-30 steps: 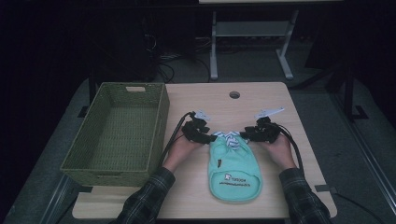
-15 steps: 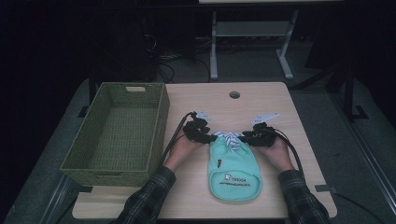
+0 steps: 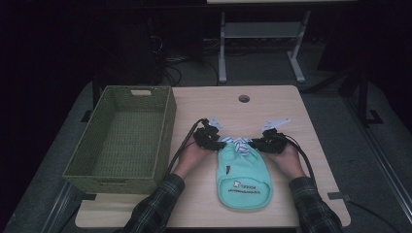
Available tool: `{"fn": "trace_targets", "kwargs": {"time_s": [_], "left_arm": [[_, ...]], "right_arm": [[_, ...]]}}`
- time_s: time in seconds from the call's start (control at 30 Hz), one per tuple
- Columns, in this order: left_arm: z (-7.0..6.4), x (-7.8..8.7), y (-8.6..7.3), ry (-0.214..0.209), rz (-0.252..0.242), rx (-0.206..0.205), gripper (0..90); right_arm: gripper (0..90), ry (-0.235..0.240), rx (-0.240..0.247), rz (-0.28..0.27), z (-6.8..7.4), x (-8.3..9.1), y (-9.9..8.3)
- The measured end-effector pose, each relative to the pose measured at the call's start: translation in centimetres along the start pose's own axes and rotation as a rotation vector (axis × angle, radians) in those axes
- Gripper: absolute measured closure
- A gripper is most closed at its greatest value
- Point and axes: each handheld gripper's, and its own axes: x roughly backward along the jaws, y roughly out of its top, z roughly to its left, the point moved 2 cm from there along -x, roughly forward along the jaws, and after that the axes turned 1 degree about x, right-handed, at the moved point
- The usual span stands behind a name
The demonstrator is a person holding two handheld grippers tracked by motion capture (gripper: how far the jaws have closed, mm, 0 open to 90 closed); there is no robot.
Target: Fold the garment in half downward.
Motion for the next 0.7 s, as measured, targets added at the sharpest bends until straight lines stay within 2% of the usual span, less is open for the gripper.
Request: {"fn": "trace_targets", "kwargs": {"time_s": [0.07,0.17,0.27,0.43,0.53,0.7], "left_arm": [[-0.11,0.01,0.0,-0.006,0.0,-0.009,67.5],[-0.12,0.06,-0.04,-0.026,0.001,-0.001,77.1],[-0.11,0.16,-0.03,-0.029,0.009,0.001,83.3],[-0.07,0.28,-0.01,-0.01,0.018,0.0,85.4],[-0.34,0.34,0.12,0.013,0.022,-0.025,85.7],[-0.28,0.79,0.32,0.023,0.011,-0.023,85.9]], "right_arm": [[80.9,0.002,-0.005,0.002,0.07,-0.02,0.04],[82.5,0.003,-0.015,0.004,0.11,-0.01,0.05],[84.1,0.003,-0.019,0.006,0.11,0.0,0.08],[85.8,-0.022,-0.004,0.021,0.33,0.07,0.3],[86.1,-0.053,0.016,0.03,0.33,0.2,0.41],[86.2,-0.058,0.011,0.029,0.42,0.48,0.67]]}}
